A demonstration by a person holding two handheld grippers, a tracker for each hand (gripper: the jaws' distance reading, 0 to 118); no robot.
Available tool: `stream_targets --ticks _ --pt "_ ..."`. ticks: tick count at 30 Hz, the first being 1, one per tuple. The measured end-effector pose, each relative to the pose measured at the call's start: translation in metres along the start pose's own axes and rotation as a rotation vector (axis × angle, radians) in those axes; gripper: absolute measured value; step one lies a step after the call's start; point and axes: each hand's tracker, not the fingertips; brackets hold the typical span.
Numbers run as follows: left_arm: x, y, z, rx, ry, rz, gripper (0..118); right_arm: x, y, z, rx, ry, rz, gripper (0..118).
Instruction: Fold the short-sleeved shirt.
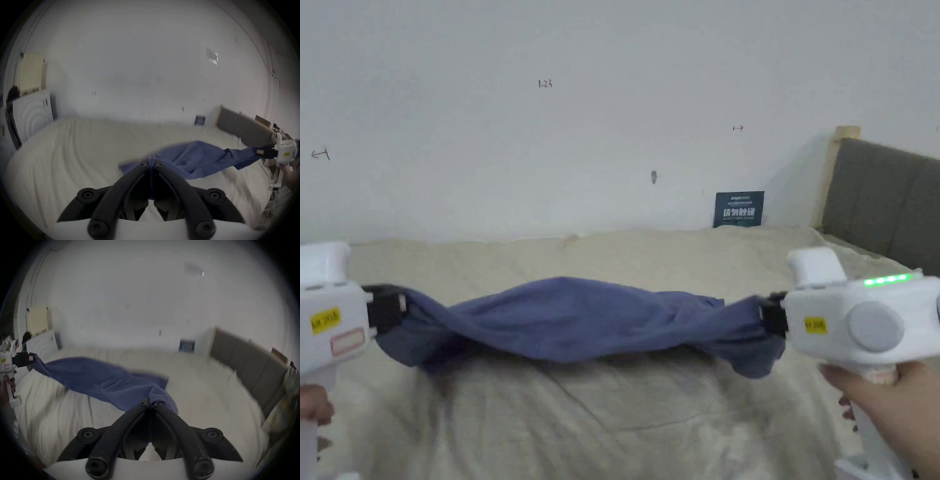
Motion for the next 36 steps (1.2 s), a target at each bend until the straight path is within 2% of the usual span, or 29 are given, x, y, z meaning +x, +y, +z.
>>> stream_targets --ticks 4,6,8,15,18,22,25,28,30,31,32,33,34,35,36 --pt "0.000 -0.083 0.015 -0.148 -0.012 -0.007 3 0.005 -0.087 0.001 -0.169 0.027 0.019 0" --pt "0.000 -0.101 0.030 -0.201 -0.010 -0.090 3 0.011 -0.111 0.022 -0.192 0.051 0.010 0" --pt "-0.002 -0.110 0.056 -0.203 -0.041 -0.154 3 0.022 -0.123 0.054 -0.177 0.106 -0.024 0" --pt "-0.020 -0.102 0.153 -0.165 -0.085 -0.128 3 0.057 -0.131 0.165 -0.121 0.174 -0.049 0" --pt "-0.018 -0.107 0.181 -0.225 -0.099 -0.142 3 0.066 -0.138 0.192 -0.151 0.195 -0.036 0" --pt "-0.009 -0.140 0.189 -0.350 -0.114 -0.199 3 0.062 -0.160 0.194 -0.253 0.232 0.005 0" --pt "-0.007 -0.175 0.178 -0.430 -0.099 -0.249 3 0.057 -0.185 0.166 -0.380 0.216 0.005 0" --pt "-0.008 -0.203 0.166 -0.514 -0.100 -0.319 3 0.054 -0.212 0.134 -0.481 0.175 0.071 0" --pt "-0.010 -0.212 0.163 -0.524 -0.100 -0.341 4 0.051 -0.221 0.123 -0.527 0.173 0.083 1" --pt "-0.010 -0.213 0.164 -0.515 -0.103 -0.340 9 0.049 -0.221 0.124 -0.499 0.174 0.073 4" --pt "-0.010 -0.211 0.165 -0.500 -0.102 -0.338 23 0.050 -0.220 0.125 -0.489 0.163 0.066 7" --pt "-0.011 -0.210 0.166 -0.499 -0.098 -0.328 53 0.052 -0.218 0.126 -0.490 0.157 0.050 20" --pt "-0.013 -0.208 0.168 -0.499 -0.081 -0.312 72 0.054 -0.216 0.127 -0.494 0.141 0.023 36" --pt "-0.015 -0.205 0.170 -0.505 -0.071 -0.295 72 0.058 -0.214 0.130 -0.496 0.124 -0.006 36" --pt "-0.015 -0.203 0.174 -0.508 -0.048 -0.281 81 0.063 -0.211 0.138 -0.486 0.136 -0.034 43"
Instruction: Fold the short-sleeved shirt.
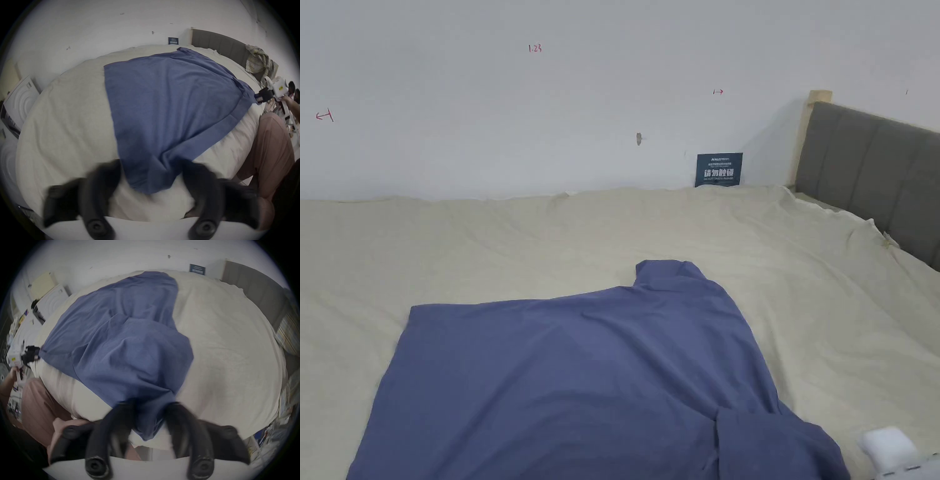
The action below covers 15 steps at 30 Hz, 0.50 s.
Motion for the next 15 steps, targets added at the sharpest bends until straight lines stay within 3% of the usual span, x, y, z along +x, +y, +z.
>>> stream_targets --ticks 1,2,3,6,9,11,12,13,14,15 --pt "-0.001 0.000 0.004 0.002 0.005 0.012 98 0.002 -0.001 0.005 0.004 0.012 -0.017 57" --pt "-0.004 -0.003 0.016 0.041 -0.002 0.046 117 0.002 -0.001 0.013 0.004 -0.014 -0.030 81" --pt "-0.003 -0.003 0.028 0.087 -0.015 0.069 117 0.001 -0.004 0.022 0.036 -0.034 -0.052 97" --pt "0.006 -0.003 0.064 0.220 -0.005 0.204 118 -0.006 -0.009 0.056 0.148 -0.033 -0.076 98" --pt "0.020 -0.004 0.098 0.387 -0.040 0.348 118 -0.030 -0.018 0.092 0.360 0.064 -0.108 97" --pt "0.031 -0.005 0.112 0.455 -0.020 0.398 111 -0.051 -0.024 0.109 0.485 0.125 -0.118 87" --pt "0.040 -0.007 0.118 0.498 -0.011 0.405 86 -0.068 -0.026 0.116 0.533 0.145 -0.118 81" --pt "0.048 -0.006 0.122 0.512 -0.003 0.397 46 -0.081 -0.029 0.119 0.573 0.162 -0.121 66" --pt "0.057 -0.006 0.122 0.527 0.031 0.386 0 -0.092 -0.032 0.122 0.626 0.167 -0.119 11" --pt "0.065 -0.006 0.126 0.558 0.150 0.331 0 -0.102 -0.033 0.121 0.665 0.155 -0.140 0"
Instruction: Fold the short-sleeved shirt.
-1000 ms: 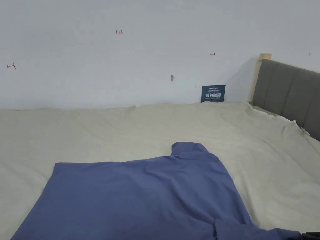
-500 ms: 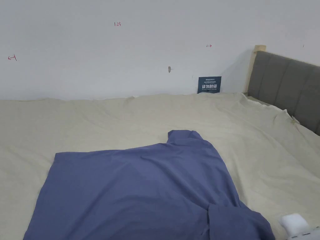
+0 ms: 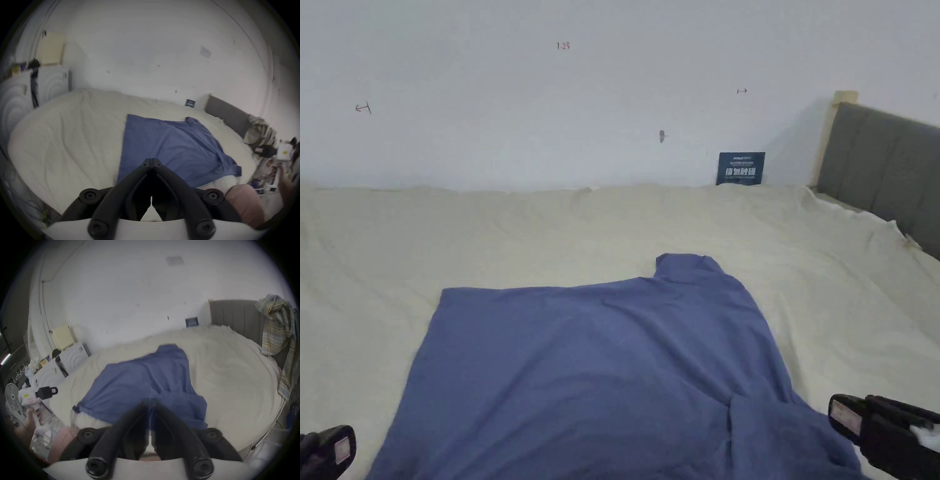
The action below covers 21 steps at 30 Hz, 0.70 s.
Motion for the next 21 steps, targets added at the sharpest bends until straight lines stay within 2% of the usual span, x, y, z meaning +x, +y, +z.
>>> stream_targets --ticks 1,3,5,10,11,14,16,18,19,20,21 --pt "0.005 -0.004 0.005 -0.011 -0.010 -0.005 0 -0.009 -0.006 0.004 0.050 -0.064 0.030 0" --pt "0.011 -0.008 0.009 -0.001 -0.042 -0.006 0 -0.007 -0.010 0.002 0.090 -0.008 0.042 0" --pt "0.016 -0.010 0.013 0.008 -0.025 -0.007 0 -0.015 -0.012 0.003 0.111 -0.033 0.058 0" --pt "0.006 0.000 0.014 0.000 -0.005 -0.031 0 -0.022 -0.006 0.002 0.097 -0.009 0.102 0" --pt "0.001 0.005 0.011 -0.054 0.003 -0.042 0 -0.022 -0.005 0.002 0.094 -0.008 0.108 0" --pt "-0.031 0.021 -0.037 -0.509 -0.003 0.026 0 -0.024 0.000 -0.002 0.073 -0.005 0.105 0" --pt "-0.047 0.005 -0.064 -0.558 -0.039 -0.011 0 -0.020 -0.002 -0.008 0.022 0.044 0.084 0" --pt "-0.055 -0.013 -0.084 -0.589 0.003 -0.013 0 -0.023 -0.002 -0.012 0.002 0.172 0.066 0" --pt "-0.060 -0.018 -0.091 -0.601 0.003 -0.001 0 -0.026 -0.003 -0.011 0.000 0.186 0.073 0" --pt "-0.067 -0.022 -0.097 -0.612 -0.002 0.025 1 -0.030 -0.005 -0.012 -0.005 0.189 0.089 0" --pt "-0.072 -0.026 -0.103 -0.607 -0.008 0.033 23 -0.035 -0.005 -0.014 -0.018 0.203 0.109 0"
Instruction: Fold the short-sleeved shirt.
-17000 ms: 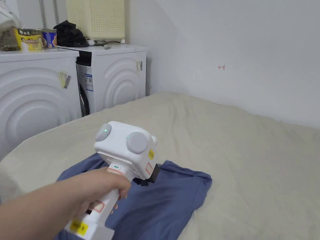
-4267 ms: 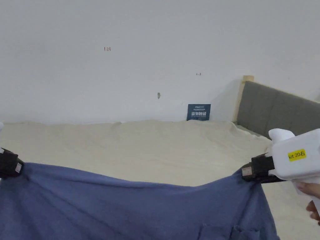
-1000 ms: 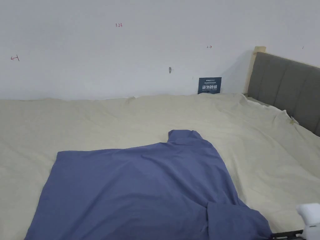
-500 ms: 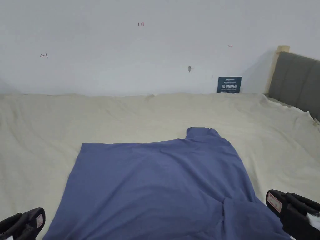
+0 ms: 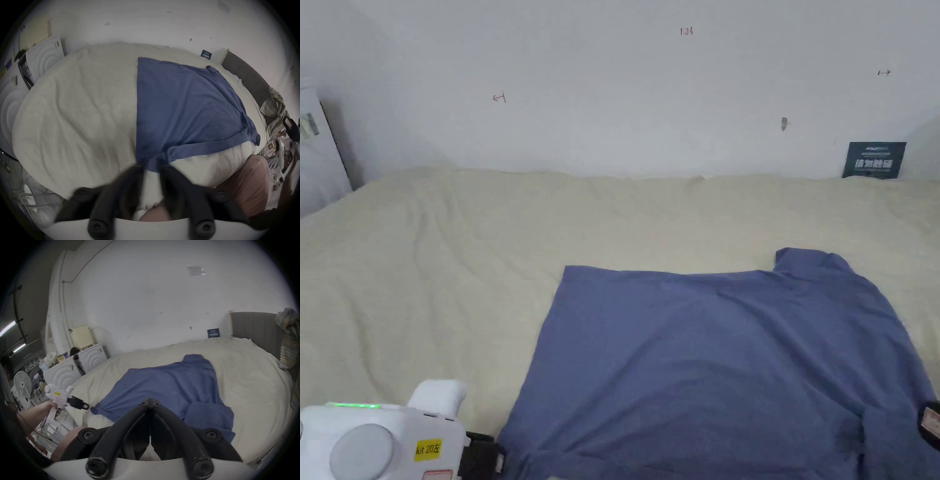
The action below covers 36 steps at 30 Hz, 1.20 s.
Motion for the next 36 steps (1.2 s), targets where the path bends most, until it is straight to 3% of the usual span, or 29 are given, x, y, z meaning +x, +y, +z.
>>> stream_targets --ticks 2,3,8,9,10,11,12,13,15,19,24,25,26,27,28,30,32,35,36 --pt "0.000 -0.005 -0.012 -0.002 0.018 -0.004 94 -0.003 -0.004 -0.006 -0.039 0.012 0.047 0" --pt "0.000 -0.006 -0.017 0.001 0.028 -0.026 118 -0.003 -0.006 -0.010 -0.060 0.001 0.069 0" --pt "0.014 -0.009 -0.032 0.009 0.032 -0.053 116 0.001 -0.014 -0.028 -0.119 -0.005 0.075 0" --pt "0.017 -0.006 -0.033 -0.013 0.029 -0.064 113 0.002 -0.015 -0.031 -0.125 -0.009 0.073 0" --pt "0.021 -0.006 -0.033 -0.012 0.027 -0.081 104 0.002 -0.017 -0.032 -0.127 -0.015 0.072 0" --pt "0.026 -0.008 -0.031 0.025 0.026 -0.120 78 0.002 -0.018 -0.031 -0.116 -0.029 0.070 0" --pt "0.032 -0.010 -0.027 0.065 0.032 -0.151 19 0.004 -0.016 -0.031 -0.101 -0.032 0.056 0" --pt "0.037 -0.012 -0.027 0.098 0.057 -0.194 0 0.007 -0.015 -0.030 -0.083 -0.018 0.026 0" --pt "0.044 -0.017 -0.025 0.100 0.072 -0.271 0 0.012 -0.012 -0.027 -0.059 -0.002 -0.022 0" --pt "0.050 -0.014 -0.032 0.050 0.091 -0.303 0 0.026 -0.003 -0.027 -0.074 -0.064 -0.031 0" --pt "0.041 -0.008 -0.030 0.057 0.073 -0.261 0 0.086 -0.003 -0.026 -0.195 -0.191 -0.091 6" --pt "0.043 -0.009 -0.026 0.061 0.068 -0.257 0 0.100 -0.005 -0.027 -0.229 -0.216 -0.113 18" --pt "0.044 -0.010 -0.025 0.051 0.049 -0.242 0 0.118 -0.008 -0.034 -0.337 -0.249 -0.171 49" --pt "0.044 -0.010 -0.025 0.050 0.046 -0.241 0 0.131 -0.012 -0.040 -0.434 -0.282 -0.218 93" --pt "0.045 -0.010 -0.025 0.046 0.046 -0.242 0 0.145 -0.019 -0.045 -0.504 -0.332 -0.259 104" --pt "0.055 -0.014 -0.021 0.040 0.062 -0.257 0 0.168 -0.039 -0.051 -0.582 -0.367 -0.306 104" --pt "0.058 -0.016 -0.021 0.045 0.075 -0.258 0 0.173 -0.055 -0.057 -0.659 -0.406 -0.297 104" --pt "0.055 -0.016 -0.022 0.043 0.065 -0.227 0 0.164 -0.064 -0.061 -0.647 -0.430 -0.157 98" --pt "0.056 -0.017 -0.024 0.036 0.064 -0.222 0 0.155 -0.064 -0.062 -0.639 -0.452 -0.109 87"
